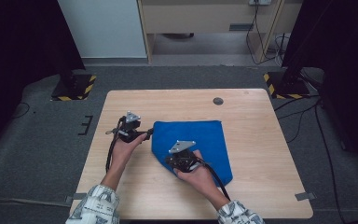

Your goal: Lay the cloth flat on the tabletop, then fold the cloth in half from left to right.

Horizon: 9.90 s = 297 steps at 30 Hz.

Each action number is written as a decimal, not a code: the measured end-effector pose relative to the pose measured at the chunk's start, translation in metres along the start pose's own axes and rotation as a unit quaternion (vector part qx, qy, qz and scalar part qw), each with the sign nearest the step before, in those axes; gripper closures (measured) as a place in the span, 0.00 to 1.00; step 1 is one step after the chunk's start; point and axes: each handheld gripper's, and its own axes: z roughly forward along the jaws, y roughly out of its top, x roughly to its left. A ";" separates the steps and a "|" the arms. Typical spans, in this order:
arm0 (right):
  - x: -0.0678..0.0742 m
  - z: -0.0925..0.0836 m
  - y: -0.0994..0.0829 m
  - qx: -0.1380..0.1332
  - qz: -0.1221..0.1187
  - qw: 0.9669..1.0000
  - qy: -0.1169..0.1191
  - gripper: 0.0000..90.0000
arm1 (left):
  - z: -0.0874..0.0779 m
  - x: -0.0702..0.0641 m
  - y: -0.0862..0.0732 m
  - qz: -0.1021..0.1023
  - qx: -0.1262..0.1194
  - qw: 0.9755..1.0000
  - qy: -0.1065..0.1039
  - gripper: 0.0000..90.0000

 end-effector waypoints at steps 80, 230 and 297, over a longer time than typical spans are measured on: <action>0.030 -0.049 0.010 -0.081 0.006 0.997 0.014 0.98 | 0.029 -0.024 0.054 0.009 -0.026 1.000 -0.010 0.97; 0.020 -0.066 -0.055 -0.074 0.074 0.994 -0.037 0.96 | 0.080 -0.068 0.072 -0.015 0.010 0.998 -0.066 0.96; -0.028 -0.067 -0.066 -0.024 0.138 0.987 -0.072 0.70 | 0.086 -0.092 0.084 -0.017 0.005 0.997 -0.078 0.96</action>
